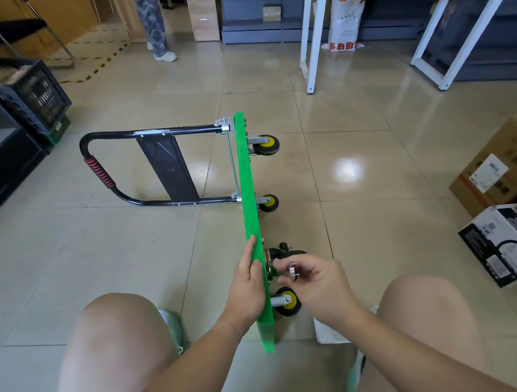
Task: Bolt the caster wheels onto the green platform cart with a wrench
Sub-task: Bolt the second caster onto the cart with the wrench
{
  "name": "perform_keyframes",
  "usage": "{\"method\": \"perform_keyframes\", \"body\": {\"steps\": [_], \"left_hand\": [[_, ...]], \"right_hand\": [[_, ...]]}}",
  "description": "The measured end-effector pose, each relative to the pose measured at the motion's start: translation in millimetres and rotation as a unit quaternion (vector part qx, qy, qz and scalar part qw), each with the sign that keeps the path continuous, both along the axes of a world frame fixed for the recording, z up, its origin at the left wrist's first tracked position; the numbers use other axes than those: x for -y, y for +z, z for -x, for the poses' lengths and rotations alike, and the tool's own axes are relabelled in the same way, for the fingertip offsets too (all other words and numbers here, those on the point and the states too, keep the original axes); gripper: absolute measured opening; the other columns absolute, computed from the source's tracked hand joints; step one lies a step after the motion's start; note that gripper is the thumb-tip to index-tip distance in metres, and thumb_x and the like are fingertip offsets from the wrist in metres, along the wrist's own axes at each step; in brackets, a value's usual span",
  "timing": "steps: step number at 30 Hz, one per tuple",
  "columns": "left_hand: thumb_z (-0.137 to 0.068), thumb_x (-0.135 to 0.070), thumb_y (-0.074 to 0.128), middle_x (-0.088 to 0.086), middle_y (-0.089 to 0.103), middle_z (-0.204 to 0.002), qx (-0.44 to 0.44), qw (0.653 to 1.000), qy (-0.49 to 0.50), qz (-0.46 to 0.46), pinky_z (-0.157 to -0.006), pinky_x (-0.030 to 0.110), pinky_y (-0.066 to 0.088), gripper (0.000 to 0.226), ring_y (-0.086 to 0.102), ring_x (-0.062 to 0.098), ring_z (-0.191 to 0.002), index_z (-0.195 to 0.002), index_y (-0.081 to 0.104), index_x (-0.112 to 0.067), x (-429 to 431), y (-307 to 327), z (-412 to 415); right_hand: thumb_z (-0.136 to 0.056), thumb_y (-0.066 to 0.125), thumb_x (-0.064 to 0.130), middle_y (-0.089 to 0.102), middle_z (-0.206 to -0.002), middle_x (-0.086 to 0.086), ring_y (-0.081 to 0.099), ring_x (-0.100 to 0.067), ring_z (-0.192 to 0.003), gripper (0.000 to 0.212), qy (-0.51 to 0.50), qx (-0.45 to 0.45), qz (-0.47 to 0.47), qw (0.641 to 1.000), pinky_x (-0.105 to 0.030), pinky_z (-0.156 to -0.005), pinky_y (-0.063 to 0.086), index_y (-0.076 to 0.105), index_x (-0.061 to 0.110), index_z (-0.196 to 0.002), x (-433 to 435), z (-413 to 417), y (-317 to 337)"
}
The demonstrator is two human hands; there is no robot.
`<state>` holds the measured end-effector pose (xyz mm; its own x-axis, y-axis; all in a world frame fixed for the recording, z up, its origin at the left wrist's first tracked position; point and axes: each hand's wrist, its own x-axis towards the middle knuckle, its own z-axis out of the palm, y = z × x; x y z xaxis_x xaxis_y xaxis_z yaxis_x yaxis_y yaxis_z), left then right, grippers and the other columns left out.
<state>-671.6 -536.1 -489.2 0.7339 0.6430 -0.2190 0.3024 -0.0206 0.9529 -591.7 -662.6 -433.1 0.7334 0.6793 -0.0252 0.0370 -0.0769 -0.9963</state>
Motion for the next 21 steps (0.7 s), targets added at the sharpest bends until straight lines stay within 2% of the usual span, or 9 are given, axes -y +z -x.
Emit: {"method": "perform_keyframes", "body": {"steps": [4,5,6,8,11,13,15,18,21], "left_hand": [[-0.113,-0.010,0.028,-0.018,0.052,-0.100,0.014,1.000,-0.001,0.024,-0.068,0.000,0.042,0.050,0.054,-0.022,-0.070,-0.156,0.030,-0.035,1.7,6.5,-0.3],[-0.113,-0.010,0.029,-0.017,0.054,-0.104,0.012,1.000,0.002,0.025,-0.070,0.000,0.042,0.050,0.055,-0.021,-0.073,-0.156,0.030,-0.034,1.4,6.0,-0.2],[-0.113,-0.012,0.029,-0.014,0.058,-0.117,0.013,1.000,0.004,0.024,-0.075,-0.001,0.041,0.050,0.056,-0.022,-0.083,-0.158,0.029,-0.035,1.4,5.4,0.1],[-0.113,-0.017,0.031,-0.012,0.051,-0.147,0.011,1.000,0.011,0.009,-0.085,-0.006,0.034,0.050,0.051,-0.023,-0.109,-0.158,0.028,-0.039,-0.4,1.3,1.1],[-0.113,-0.014,0.030,-0.013,0.045,-0.152,0.003,1.000,0.014,0.008,-0.086,-0.009,0.029,0.050,0.045,-0.031,-0.111,-0.159,0.029,-0.032,-0.2,2.0,0.2],[-0.113,-0.016,0.030,-0.010,0.039,-0.159,-0.009,1.000,0.013,0.003,-0.090,-0.010,0.025,0.051,0.042,-0.019,-0.127,-0.161,0.028,-0.033,1.2,2.6,-0.3],[-0.113,-0.018,0.030,-0.010,0.035,-0.162,-0.009,1.000,0.016,0.004,-0.098,-0.008,0.022,0.051,0.034,-0.004,-0.142,-0.160,0.028,-0.037,0.7,0.4,-1.0],[-0.112,-0.020,0.031,-0.013,0.035,-0.161,-0.004,1.000,0.017,0.007,-0.108,0.004,0.020,0.051,0.032,-0.003,-0.144,-0.159,0.029,-0.039,0.9,0.0,-1.1],[-0.112,-0.021,0.031,-0.014,0.035,-0.161,-0.007,1.000,0.017,0.006,-0.112,0.010,0.020,0.051,0.032,-0.002,-0.145,-0.159,0.029,-0.041,-0.6,-2.4,-1.5]], "right_hand": [[-0.081,0.063,-0.023,0.077,-0.098,0.001,0.073,-0.021,-0.096,0.060,0.016,0.018,-0.009,1.000,-0.034,-0.084,0.059,0.079,0.036,-0.082,-1.9,9.9,-13.6],[-0.082,0.064,-0.021,0.077,-0.097,0.003,0.073,-0.020,-0.095,0.061,0.012,0.023,-0.001,1.000,-0.036,-0.085,0.059,0.078,0.039,-0.082,-3.9,9.3,-14.6],[-0.082,0.066,-0.018,0.077,-0.095,0.005,0.073,-0.019,-0.094,0.059,0.006,0.025,0.011,1.000,-0.038,-0.087,0.059,0.077,0.040,-0.081,-6.9,6.8,-13.7],[-0.082,0.070,-0.010,0.076,-0.090,0.005,0.072,-0.019,-0.091,0.047,0.006,0.035,0.036,0.999,-0.039,-0.091,0.058,0.075,0.037,-0.082,-15.3,-2.7,-8.5],[-0.082,0.071,-0.004,0.076,-0.087,0.002,0.072,-0.016,-0.088,0.028,0.027,0.040,0.053,0.997,-0.035,-0.092,0.057,0.073,0.024,-0.084,-31.9,-21.0,3.1],[-0.084,0.071,-0.002,0.077,-0.089,0.004,0.072,-0.011,-0.090,0.022,0.034,0.029,0.064,0.997,-0.032,-0.091,0.057,0.074,0.019,-0.086,-43.8,-33.4,6.9],[-0.087,0.071,0.003,0.077,-0.090,0.007,0.073,-0.008,-0.092,0.020,0.036,0.018,0.088,0.995,-0.031,-0.089,0.058,0.074,0.022,-0.089,-55.9,-45.0,8.3],[-0.091,0.070,0.006,0.076,-0.091,0.004,0.073,-0.013,-0.090,0.015,0.042,-0.015,0.117,0.992,-0.028,-0.079,0.061,0.071,0.021,-0.096,-71.0,-61.2,10.9],[-0.091,0.071,0.007,0.076,-0.094,-0.007,0.074,-0.020,-0.087,0.012,0.065,-0.030,0.140,0.988,-0.031,-0.077,0.062,0.070,0.014,-0.100,-80.4,-71.2,14.6]]}}
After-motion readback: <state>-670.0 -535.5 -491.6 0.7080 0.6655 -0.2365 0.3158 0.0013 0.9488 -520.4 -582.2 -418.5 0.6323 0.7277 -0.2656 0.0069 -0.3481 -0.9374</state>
